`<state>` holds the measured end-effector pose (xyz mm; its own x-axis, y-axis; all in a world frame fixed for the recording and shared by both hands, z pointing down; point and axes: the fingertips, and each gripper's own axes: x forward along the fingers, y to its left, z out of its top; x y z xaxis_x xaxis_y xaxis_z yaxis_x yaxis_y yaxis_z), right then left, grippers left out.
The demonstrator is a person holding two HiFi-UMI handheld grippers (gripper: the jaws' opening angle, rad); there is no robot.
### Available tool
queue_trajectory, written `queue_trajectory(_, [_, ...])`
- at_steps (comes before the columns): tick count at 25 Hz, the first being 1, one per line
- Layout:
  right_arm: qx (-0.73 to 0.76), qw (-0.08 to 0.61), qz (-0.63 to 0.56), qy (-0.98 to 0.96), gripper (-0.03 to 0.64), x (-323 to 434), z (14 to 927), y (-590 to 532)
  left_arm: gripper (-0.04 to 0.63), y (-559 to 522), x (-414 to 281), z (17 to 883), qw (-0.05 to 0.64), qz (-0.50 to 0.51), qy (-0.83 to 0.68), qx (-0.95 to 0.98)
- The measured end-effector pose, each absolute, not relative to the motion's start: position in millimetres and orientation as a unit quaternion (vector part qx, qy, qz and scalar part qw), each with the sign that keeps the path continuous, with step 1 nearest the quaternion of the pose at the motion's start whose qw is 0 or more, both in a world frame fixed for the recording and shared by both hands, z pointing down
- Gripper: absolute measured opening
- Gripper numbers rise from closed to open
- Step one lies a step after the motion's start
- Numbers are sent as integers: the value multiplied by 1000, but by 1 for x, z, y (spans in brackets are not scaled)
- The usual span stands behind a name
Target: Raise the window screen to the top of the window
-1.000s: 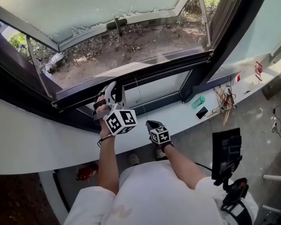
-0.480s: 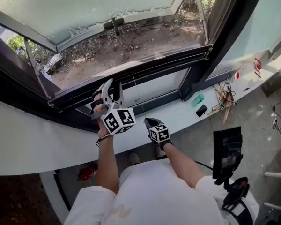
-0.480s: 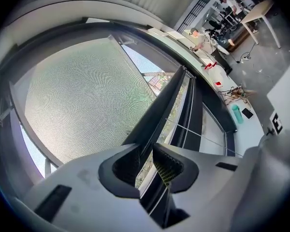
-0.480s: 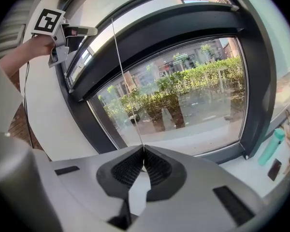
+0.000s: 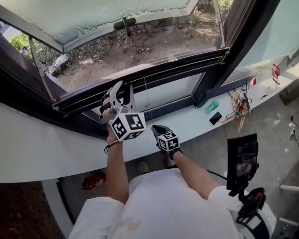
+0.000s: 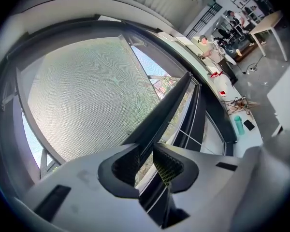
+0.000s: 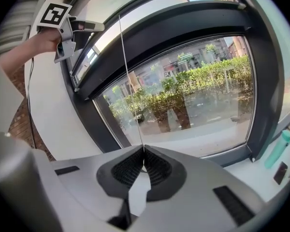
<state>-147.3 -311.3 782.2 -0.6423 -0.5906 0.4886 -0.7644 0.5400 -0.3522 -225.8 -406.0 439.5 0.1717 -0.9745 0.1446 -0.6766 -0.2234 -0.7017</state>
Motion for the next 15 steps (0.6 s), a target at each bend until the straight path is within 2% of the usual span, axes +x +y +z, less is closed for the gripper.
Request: queue_trajectory(15, [392,143,276,-866,5,-148,777,-314,63,-406,-226,433,242,-285,571,-731])
